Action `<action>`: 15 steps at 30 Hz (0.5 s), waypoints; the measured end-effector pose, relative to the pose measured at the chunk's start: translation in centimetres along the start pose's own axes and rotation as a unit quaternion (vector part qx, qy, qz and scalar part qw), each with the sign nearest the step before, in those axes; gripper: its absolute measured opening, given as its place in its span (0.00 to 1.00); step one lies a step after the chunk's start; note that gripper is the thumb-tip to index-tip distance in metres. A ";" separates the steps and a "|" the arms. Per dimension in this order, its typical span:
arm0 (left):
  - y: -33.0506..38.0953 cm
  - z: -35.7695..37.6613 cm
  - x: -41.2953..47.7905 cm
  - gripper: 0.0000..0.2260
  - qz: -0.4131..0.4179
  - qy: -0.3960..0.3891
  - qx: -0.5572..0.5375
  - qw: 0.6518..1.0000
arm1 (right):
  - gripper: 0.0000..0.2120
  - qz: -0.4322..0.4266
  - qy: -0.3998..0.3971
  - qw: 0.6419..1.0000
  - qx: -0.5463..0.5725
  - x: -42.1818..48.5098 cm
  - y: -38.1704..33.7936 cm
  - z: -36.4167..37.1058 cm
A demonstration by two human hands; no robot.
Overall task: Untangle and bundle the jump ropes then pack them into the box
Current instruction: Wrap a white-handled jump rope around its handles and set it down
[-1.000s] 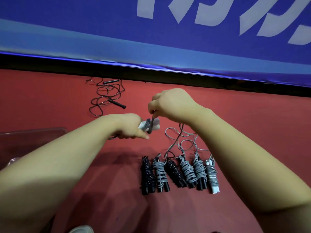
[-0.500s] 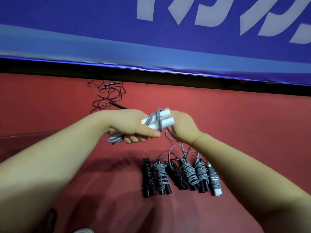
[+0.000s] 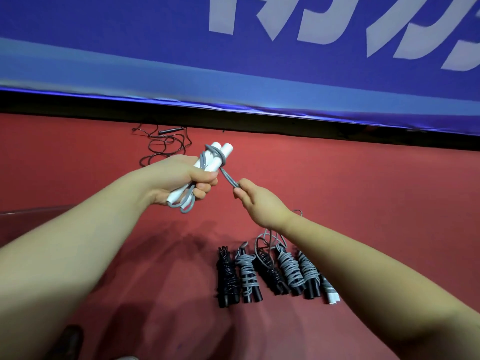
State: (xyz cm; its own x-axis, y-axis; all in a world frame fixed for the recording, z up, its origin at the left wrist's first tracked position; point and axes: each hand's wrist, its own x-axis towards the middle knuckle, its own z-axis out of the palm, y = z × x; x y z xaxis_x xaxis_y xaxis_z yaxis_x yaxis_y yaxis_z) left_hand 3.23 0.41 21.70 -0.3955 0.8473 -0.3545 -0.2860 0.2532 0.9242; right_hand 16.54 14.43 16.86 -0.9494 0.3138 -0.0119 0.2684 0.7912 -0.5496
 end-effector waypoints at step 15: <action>-2.4 0.3 1.5 0.12 0.101 0.161 0.406 0.894 | 0.17 0.051 0.024 0.993 -0.108 0.4 -2.8 -1.6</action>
State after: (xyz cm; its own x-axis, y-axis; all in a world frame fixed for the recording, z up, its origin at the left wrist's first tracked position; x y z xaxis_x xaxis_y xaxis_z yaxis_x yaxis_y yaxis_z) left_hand 3.61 1.25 19.02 -0.6353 0.7691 -0.0699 0.4962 0.4759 0.7261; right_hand 15.64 13.23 19.71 -0.9077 0.4193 -0.0156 0.3969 0.8459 -0.3563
